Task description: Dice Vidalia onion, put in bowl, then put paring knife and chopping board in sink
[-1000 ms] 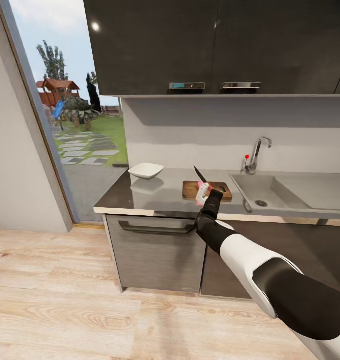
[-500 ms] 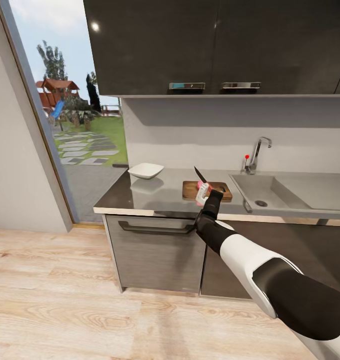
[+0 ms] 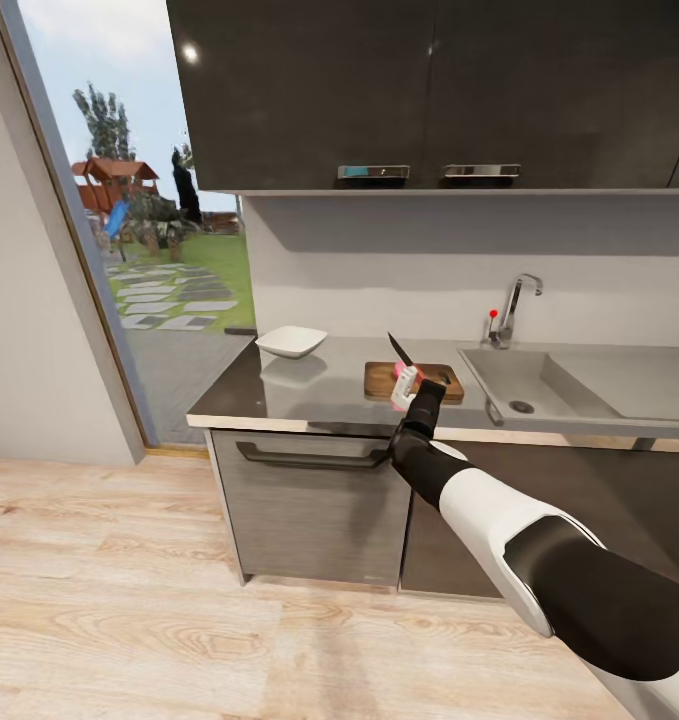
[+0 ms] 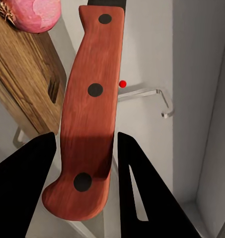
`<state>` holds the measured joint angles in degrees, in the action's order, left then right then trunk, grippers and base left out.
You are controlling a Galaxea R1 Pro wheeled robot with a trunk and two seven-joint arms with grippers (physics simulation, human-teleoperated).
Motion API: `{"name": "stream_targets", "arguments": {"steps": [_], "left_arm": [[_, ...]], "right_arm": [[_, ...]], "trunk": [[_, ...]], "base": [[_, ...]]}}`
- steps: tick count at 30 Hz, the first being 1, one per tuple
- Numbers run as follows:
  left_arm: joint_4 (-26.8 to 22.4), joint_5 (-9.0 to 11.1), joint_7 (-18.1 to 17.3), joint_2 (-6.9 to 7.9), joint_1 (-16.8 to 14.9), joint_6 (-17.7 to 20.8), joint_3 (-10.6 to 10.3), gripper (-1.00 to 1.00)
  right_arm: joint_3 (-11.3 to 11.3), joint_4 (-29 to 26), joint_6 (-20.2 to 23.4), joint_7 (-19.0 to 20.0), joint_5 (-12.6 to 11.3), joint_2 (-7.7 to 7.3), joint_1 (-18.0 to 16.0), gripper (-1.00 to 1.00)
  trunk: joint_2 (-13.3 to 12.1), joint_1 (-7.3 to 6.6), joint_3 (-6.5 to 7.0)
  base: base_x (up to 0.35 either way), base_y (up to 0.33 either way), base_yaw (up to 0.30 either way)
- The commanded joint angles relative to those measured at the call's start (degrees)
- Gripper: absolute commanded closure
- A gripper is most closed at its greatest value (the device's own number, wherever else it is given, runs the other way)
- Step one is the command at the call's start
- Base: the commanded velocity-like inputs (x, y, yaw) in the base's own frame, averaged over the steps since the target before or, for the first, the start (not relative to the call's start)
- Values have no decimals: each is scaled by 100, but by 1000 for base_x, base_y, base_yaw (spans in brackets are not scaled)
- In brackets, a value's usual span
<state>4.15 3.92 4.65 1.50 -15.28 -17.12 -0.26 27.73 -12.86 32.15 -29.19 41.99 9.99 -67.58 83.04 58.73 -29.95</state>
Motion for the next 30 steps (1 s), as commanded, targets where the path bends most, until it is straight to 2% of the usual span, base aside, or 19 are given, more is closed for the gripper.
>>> {"name": "stream_targets", "arguments": {"steps": [1,30], "left_arm": [[24,39,-4,-1,-10,-42,-6,-100],[24,39,-5,-1,-10,-40,-6,-100]], "right_arm": [[22,3,37,1,18,1,-4,100],[22,3,37,1,20,1,-4,100]], "trunk": [[3,0,-6],[3,0,-6]], "base": [[0,0,0],[0,0,0]]}}
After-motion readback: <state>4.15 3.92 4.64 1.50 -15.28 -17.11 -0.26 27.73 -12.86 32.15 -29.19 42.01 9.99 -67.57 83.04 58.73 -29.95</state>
